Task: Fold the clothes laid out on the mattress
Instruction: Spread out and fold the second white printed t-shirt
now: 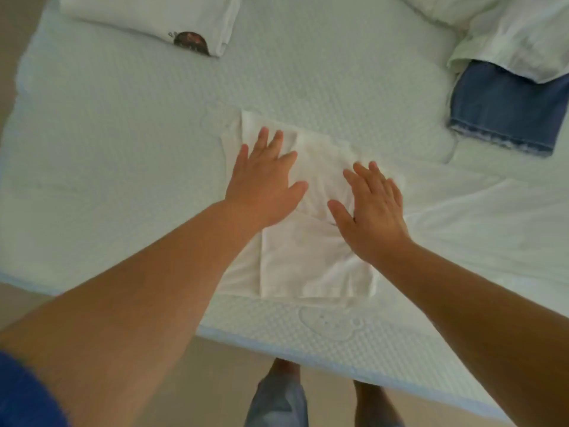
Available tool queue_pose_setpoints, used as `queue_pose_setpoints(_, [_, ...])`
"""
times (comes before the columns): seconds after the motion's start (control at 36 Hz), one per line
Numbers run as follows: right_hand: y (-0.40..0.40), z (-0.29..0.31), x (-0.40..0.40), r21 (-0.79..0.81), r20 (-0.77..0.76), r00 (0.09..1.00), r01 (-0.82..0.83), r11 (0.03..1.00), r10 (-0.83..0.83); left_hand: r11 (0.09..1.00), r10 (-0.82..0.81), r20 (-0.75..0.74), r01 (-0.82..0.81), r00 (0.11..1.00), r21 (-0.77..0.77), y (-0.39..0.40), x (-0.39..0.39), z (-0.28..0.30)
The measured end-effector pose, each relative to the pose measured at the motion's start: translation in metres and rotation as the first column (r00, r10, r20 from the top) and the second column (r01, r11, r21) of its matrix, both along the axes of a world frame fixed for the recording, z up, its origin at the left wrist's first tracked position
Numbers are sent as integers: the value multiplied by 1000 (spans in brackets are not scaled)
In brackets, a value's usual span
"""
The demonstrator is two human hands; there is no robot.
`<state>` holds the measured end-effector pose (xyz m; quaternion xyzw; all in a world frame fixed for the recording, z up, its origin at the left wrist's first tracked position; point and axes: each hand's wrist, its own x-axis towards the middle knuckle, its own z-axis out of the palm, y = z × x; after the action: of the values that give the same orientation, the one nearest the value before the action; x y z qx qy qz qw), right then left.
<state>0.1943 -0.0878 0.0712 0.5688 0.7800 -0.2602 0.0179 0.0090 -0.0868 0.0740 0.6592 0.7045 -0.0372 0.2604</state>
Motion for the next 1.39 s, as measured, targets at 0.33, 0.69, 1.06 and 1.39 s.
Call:
queue_pose_setpoints(0.33, [-111,26,227,-126,220,797,595,794,-563,969,-227,218,242,949,-44,-75,198,12])
queue_pose_setpoints(0.69, [-60,3,403,23,134,649,754,657,-749,958,-256,76,243,964,151,-31,307,-17])
queue_pose_setpoints(1.06, [-13,-13,450,199,249,883,356,913,-398,951,-252,8,246,968,185,6,307,-21])
queue_pose_setpoints(1.39, [-20,-5,465,264,49,901,405,875,-431,930,-283,77,254,956,266,2,308,-12])
